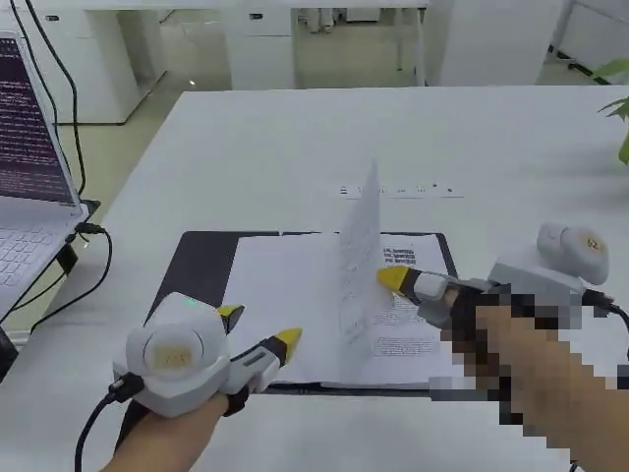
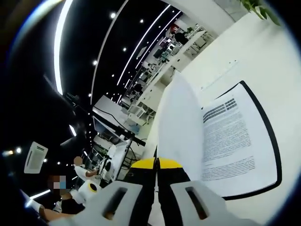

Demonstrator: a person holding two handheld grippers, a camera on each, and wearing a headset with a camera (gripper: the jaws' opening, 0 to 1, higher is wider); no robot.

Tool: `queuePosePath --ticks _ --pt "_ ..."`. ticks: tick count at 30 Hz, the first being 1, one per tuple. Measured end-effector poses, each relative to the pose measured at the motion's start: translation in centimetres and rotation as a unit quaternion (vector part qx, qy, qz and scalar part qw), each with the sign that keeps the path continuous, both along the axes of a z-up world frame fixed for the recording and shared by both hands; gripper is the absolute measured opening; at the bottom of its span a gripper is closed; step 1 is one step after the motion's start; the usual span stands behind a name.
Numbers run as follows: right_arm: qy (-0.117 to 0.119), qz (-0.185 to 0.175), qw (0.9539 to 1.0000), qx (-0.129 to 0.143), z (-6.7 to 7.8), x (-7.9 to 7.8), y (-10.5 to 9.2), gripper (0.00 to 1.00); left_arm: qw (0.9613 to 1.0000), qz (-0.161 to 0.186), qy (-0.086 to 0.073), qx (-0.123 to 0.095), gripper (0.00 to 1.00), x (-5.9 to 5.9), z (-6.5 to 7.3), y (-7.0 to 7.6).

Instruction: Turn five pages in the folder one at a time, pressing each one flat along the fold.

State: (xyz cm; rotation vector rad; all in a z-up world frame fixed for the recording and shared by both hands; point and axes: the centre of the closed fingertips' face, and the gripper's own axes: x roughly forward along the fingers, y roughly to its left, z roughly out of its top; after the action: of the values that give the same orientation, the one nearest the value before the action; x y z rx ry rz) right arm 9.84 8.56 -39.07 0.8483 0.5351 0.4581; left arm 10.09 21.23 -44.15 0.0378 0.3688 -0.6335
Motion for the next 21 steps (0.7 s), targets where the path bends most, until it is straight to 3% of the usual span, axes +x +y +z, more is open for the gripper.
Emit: queuePosePath --ticks 6,10,14,18,21 --pt "-0.002 0.018 0.9997 -0.018 0.6 0.7 3.7 0.0 0.9998 0.021 0.0 -0.005 0.47 -0.4 0.5 3.7" --pt "0.006 0.04 0.9982 -0.043 0.2 1.3 6.6 0.0 0.9994 0.033 -0.002 -0.011 0.47 -0.8 1.0 5.7" --pt "0.016 0.065 0.9943 -0.083 -1.3 2.8 8.8 0.0 0.9991 0.04 -0.003 -0.011 0.46 -1.2 1.1 7.2" --pt "0.057 0.069 0.9907 -0.103 -3.6 3.7 10.7 0.0 0.9987 0.048 0.002 -0.013 0.45 -1.7 0.9 8.8" --pt "0.069 0.081 0.9873 -0.118 -4.9 4.1 12.2 0.0 0.9984 0.053 0.008 -0.018 0.44 -1.9 0.5 9.6"
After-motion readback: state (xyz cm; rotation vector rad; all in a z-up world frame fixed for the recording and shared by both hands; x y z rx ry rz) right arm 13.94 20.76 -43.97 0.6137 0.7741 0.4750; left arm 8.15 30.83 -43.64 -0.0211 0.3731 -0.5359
